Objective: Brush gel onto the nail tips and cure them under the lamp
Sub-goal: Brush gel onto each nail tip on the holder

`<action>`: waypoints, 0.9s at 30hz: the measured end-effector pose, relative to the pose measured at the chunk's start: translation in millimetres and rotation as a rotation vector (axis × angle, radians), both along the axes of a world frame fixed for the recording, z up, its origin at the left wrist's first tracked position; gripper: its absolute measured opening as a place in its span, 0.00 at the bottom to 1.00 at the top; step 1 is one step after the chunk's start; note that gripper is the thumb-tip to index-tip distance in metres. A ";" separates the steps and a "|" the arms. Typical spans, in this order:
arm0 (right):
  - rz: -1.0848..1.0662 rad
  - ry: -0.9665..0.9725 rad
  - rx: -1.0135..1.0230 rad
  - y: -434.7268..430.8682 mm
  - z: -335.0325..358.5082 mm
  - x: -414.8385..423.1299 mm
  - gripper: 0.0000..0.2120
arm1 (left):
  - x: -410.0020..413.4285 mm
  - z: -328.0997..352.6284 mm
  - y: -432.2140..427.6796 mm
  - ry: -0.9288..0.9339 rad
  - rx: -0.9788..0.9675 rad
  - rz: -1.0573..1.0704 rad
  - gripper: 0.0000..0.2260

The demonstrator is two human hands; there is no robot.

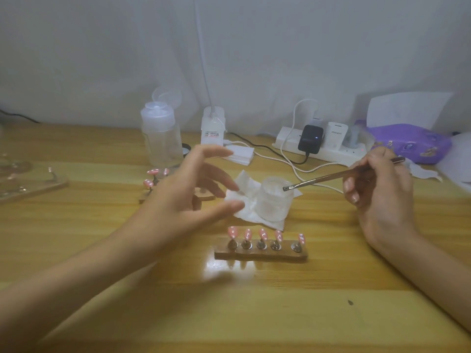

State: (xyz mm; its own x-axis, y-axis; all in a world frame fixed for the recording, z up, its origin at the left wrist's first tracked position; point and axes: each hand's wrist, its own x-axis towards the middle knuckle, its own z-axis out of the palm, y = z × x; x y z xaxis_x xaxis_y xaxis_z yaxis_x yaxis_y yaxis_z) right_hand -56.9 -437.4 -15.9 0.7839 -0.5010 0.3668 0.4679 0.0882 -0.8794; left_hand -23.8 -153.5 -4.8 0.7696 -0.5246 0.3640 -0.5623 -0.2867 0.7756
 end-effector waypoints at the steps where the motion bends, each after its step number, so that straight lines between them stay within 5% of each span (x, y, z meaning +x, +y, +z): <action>1: -0.003 0.002 -0.008 -0.1 0.1 0.1 0.18 | 0.5 0.8 -4.0 -0.023 0.041 -0.006 0.30; 11: -0.017 -0.008 -0.065 -4.1 2.1 -0.6 0.16 | 39.6 14.3 -55.5 -0.042 0.425 -0.234 0.50; 22: -0.046 -0.050 -0.123 -16.9 8.7 1.0 0.17 | 51.9 -2.0 -63.9 -0.090 0.311 -0.196 0.43; 27: 0.097 -0.164 -0.176 -18.3 12.5 -0.8 0.13 | 52.7 -5.6 -62.3 -0.095 0.287 -0.175 0.43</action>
State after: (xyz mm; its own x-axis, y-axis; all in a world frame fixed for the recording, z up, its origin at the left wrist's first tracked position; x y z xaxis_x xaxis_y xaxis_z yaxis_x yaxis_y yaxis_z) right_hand -57.6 -455.8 -3.4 0.7483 -0.3434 0.5676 0.6019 -0.0080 -0.7985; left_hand 28.9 -215.8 -10.4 0.6286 -0.7370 0.2483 -0.6881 -0.3783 0.6192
